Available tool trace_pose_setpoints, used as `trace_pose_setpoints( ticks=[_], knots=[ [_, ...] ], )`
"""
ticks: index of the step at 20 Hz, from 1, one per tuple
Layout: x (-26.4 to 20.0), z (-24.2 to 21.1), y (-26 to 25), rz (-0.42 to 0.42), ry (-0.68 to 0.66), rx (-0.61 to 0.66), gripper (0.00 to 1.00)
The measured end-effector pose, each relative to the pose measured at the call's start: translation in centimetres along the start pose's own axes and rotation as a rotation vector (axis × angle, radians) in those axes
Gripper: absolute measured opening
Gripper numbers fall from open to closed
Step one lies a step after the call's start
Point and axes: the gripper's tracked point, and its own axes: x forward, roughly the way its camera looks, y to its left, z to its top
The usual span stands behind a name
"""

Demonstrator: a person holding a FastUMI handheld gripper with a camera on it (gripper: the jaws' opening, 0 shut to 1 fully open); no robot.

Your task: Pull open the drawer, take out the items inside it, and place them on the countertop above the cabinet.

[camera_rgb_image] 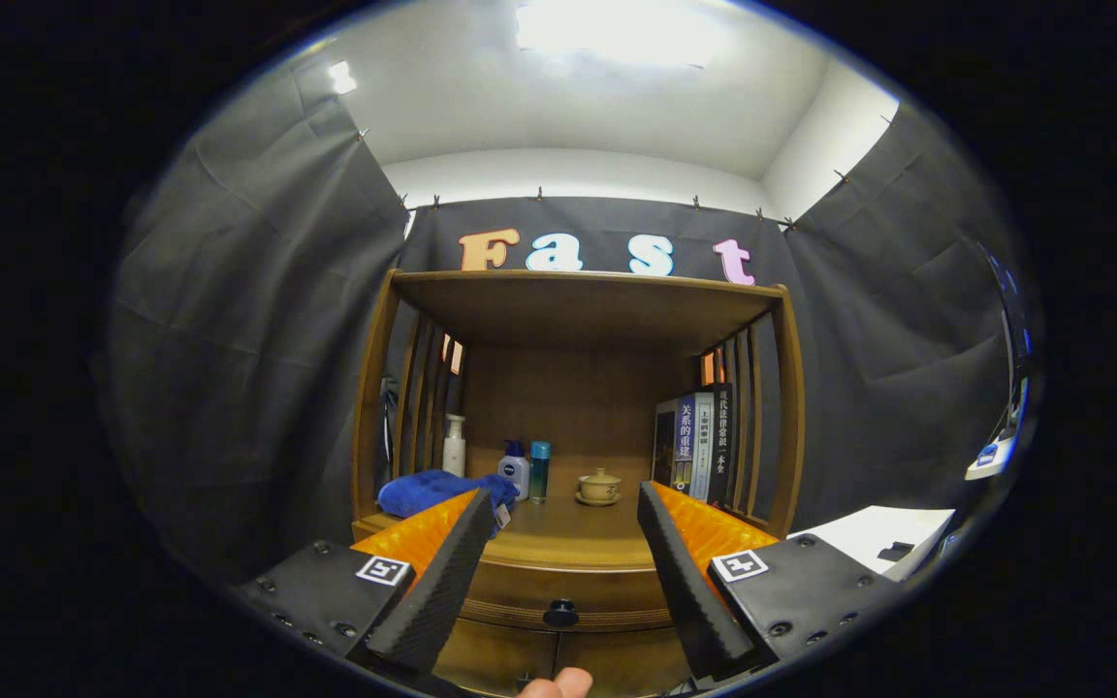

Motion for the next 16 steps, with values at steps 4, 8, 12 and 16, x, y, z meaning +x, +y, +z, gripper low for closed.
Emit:
trace_pose_setpoints(
  ticks=[4, 8, 12, 16],
  knots=[
    [2.3, -3.5, -0.7, -0.049, 0.024, -0.026, 0.97],
    [4.0, -9.9, -2.3, -0.104, 0.106, -0.009, 0.98],
    [5.6, -15.9, -2.2, -0.115, 0.194, -0.004, 0.98],
    [7.2, -20.2, -1.4, -0.103, 0.247, 0.032, 0.98]
  ],
)
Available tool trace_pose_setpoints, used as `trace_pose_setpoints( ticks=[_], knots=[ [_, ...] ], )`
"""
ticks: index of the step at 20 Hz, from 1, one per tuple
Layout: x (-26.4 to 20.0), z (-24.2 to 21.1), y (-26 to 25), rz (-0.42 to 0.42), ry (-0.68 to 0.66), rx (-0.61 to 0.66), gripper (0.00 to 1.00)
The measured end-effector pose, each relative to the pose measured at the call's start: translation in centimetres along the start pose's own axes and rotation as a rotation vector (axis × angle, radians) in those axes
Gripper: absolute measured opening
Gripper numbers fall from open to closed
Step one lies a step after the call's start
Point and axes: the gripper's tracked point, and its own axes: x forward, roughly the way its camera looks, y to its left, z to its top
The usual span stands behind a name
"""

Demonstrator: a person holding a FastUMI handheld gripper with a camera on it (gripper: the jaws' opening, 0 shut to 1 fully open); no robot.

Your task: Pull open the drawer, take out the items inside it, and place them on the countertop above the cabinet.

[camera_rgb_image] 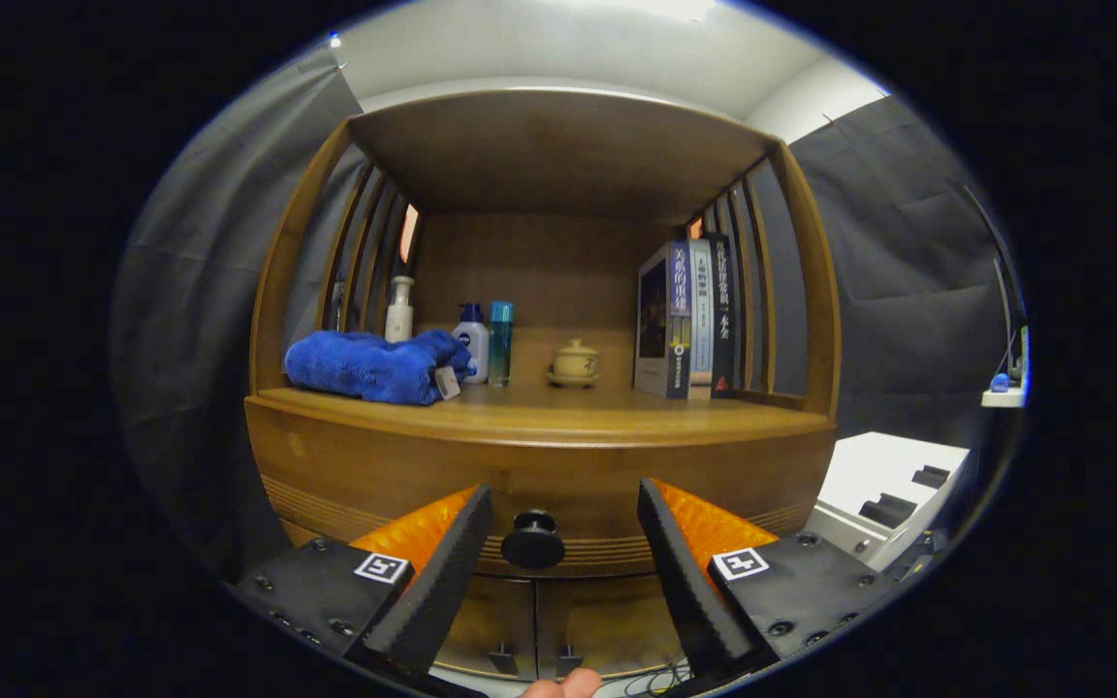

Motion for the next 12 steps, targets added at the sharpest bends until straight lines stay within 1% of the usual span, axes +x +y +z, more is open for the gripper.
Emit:
trace_pose_setpoints(
  ticks=[4, 6, 10, 12],
  knots=[
    [1.3, -1.4, 0.2, 0.009, 0.002, 0.062, 0.98],
    [1.7, -2.1, -0.2, 0.000, 0.016, 0.050, 0.98],
    [2.4, -3.1, 0.3, 0.018, 0.028, 0.038, 0.98],
    [3.0, -3.4, 0.6, 0.028, 0.046, 0.050, 0.86]
  ],
)
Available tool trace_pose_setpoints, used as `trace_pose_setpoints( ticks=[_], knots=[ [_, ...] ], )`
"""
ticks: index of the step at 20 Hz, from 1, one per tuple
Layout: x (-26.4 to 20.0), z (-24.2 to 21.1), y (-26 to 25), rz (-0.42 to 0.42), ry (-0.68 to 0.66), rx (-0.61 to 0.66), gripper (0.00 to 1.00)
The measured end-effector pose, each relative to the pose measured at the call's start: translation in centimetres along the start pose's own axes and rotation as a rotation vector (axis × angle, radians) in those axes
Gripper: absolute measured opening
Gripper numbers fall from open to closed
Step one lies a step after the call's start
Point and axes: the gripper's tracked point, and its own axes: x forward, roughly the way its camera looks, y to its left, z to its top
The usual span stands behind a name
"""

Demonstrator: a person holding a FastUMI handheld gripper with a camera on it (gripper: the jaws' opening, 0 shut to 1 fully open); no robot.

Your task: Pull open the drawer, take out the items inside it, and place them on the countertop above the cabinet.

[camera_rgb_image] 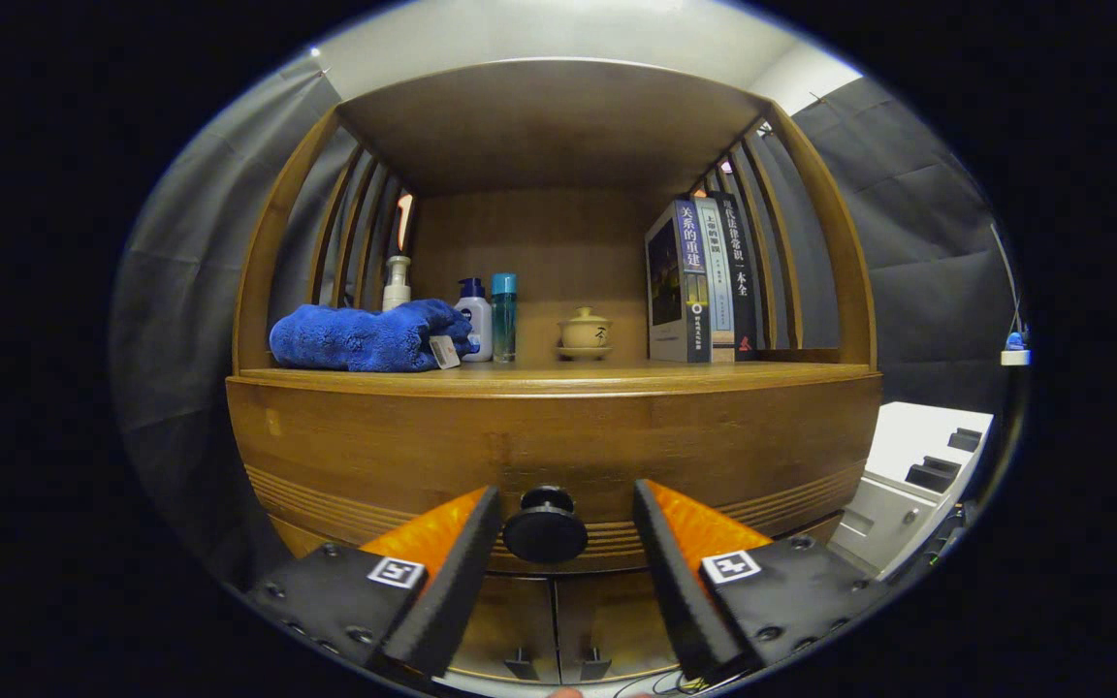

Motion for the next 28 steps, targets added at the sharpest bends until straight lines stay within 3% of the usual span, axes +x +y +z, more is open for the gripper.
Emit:
trace_pose_setpoints(
  ticks=[5, 6, 9, 17, 28],
  knots=[
    [0.8, -0.3, 0.8, 0.007, 0.011, -0.046, 0.51],
    [0.8, -0.4, 0.9, 0.009, 0.017, -0.049, 0.51],
    [0.8, -0.4, 0.8, 0.018, 0.022, -0.063, 0.37],
    [-1.0, -0.7, 0.9, 0.021, 0.058, -0.039, 0.37],
    [-8.1, -0.8, 0.8, -0.012, 0.146, -0.055, 0.37]
  ],
)
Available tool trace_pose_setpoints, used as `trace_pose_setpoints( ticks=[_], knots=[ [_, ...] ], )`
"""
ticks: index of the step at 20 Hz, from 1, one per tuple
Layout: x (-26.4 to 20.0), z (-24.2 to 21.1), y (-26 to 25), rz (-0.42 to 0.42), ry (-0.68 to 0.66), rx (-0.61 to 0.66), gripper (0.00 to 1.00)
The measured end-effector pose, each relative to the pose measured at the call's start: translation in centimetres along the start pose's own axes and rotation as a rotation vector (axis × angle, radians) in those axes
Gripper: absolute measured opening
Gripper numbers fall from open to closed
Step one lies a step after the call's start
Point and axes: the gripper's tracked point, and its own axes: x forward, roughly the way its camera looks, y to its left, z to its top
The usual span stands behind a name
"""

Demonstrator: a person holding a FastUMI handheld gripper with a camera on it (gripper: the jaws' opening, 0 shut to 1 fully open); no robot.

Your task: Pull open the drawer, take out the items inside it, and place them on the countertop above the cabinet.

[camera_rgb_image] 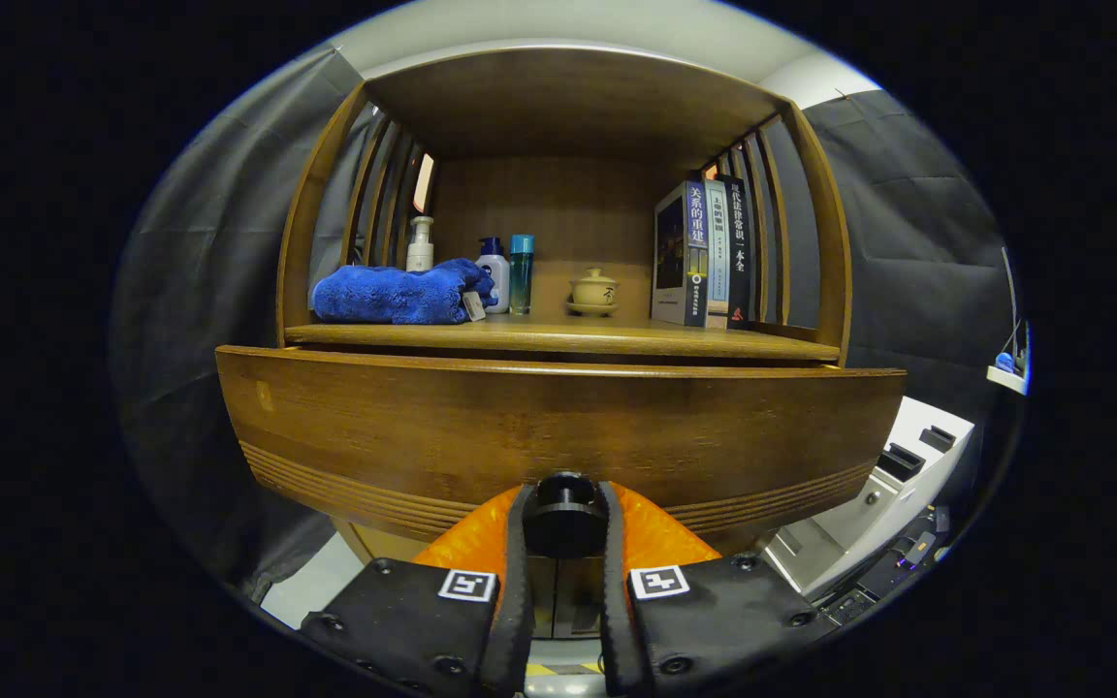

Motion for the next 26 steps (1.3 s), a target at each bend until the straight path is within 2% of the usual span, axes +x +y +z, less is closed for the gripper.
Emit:
trace_pose_setpoints(
  ticks=[15, 19, 26],
  knots=[
    [-7.5, -1.5, -0.1, -0.030, 0.102, 0.002, 0.37],
    [-8.5, -2.3, -0.2, -0.038, 0.135, -0.006, 0.37],
    [-8.5, -2.4, 0.0, -0.035, 0.118, -0.007, 0.37]
  ],
)
